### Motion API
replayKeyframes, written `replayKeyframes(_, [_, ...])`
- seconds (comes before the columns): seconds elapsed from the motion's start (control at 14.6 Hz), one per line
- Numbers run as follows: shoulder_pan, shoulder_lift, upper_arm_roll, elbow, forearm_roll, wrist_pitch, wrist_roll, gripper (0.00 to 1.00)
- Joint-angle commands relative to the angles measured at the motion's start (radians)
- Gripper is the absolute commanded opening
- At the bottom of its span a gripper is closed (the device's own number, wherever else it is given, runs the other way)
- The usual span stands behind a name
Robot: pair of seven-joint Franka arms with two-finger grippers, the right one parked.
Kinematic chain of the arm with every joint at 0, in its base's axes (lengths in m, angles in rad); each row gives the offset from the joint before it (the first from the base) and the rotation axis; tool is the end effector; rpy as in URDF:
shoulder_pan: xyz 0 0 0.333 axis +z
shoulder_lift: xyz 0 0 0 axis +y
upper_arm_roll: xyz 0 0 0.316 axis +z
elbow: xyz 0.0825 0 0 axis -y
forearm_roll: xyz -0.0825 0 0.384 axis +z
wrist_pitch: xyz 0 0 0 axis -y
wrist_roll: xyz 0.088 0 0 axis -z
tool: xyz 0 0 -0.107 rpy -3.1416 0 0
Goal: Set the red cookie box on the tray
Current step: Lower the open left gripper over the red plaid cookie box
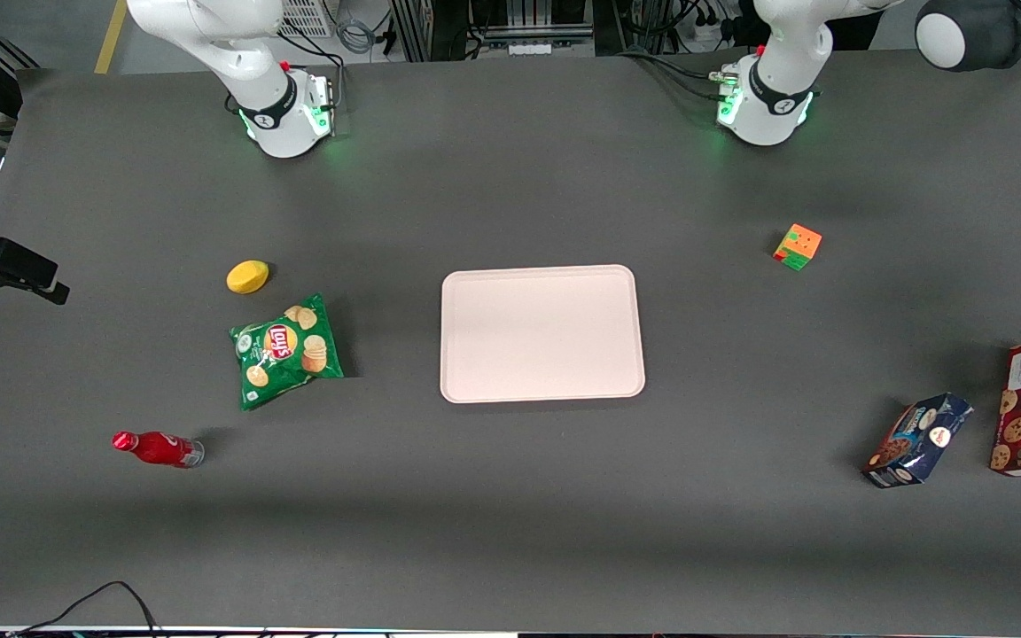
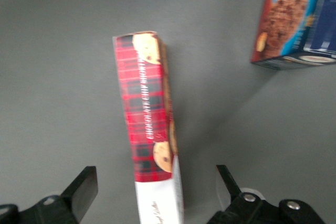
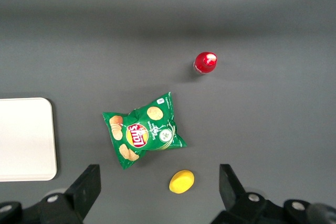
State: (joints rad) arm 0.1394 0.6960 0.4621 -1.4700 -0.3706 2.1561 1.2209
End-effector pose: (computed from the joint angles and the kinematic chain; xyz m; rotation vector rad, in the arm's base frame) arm 0.6346 0.3422 0.3056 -2.9945 0.8087 -0.1006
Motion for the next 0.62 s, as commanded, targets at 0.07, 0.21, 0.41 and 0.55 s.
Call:
replayKeyframes(0.07, [0.005,0.06,0.0,0.031,-0.039,0.051,0.002,1.0])
replayKeyframes(0.21, [0.005,0.089,0.0,0.033,-0.063,0.051,0.005,1.0])
replayKeyframes(0.41, [0.006,0.114,-0.013,0.036,-0.065,0.06,0.022,1.0])
replayKeyframes(0.55, [0.009,0.135,-0.014,0.034,-0.07,0.105,0.032,1.0])
